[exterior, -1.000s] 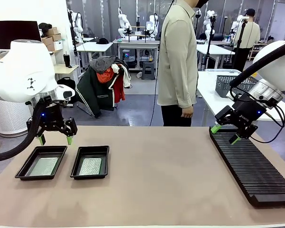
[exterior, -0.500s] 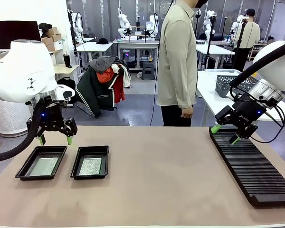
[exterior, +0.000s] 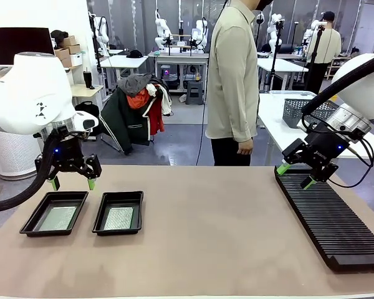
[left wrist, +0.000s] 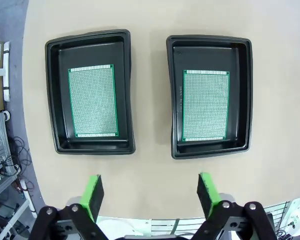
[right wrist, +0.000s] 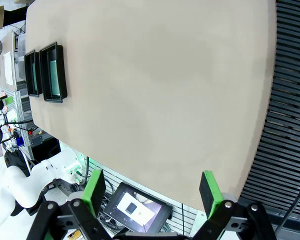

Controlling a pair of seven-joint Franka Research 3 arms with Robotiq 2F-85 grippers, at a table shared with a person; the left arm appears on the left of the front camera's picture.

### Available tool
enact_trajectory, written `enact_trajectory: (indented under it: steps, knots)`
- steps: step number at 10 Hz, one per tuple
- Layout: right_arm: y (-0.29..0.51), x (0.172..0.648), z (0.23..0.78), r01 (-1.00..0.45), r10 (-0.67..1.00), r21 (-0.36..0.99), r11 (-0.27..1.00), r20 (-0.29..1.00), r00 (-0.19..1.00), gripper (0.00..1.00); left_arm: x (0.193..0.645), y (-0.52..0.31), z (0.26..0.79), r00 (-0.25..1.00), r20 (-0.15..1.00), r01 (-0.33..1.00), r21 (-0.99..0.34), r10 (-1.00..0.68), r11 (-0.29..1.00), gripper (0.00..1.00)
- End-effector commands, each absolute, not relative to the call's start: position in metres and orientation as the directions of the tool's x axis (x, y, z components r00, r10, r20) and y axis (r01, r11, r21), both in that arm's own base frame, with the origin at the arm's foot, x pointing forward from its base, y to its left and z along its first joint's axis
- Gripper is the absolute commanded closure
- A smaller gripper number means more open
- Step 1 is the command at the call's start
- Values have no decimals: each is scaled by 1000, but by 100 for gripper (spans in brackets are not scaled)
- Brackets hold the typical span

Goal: Inspect and transfer BCBs to ESD trays.
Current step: Pick up the ESD tray and place it on the left side of the table.

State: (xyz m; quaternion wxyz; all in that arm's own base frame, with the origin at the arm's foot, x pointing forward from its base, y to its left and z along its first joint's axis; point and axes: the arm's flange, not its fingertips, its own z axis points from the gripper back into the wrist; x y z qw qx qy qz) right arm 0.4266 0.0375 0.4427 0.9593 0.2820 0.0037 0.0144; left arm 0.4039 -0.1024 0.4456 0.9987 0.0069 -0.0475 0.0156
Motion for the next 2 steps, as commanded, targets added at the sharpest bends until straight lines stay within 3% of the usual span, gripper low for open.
enact_trajectory:
  steps: [1,2]
  knots:
    - [39,427,443,-5,7,535,845,-1,1000,0,403,-101,443,994,102,-43,15,41,999,0]
    - [39,427,443,-5,7,535,845,-1,1000,0,403,-101,443,994,102,-43,15,41,999,0]
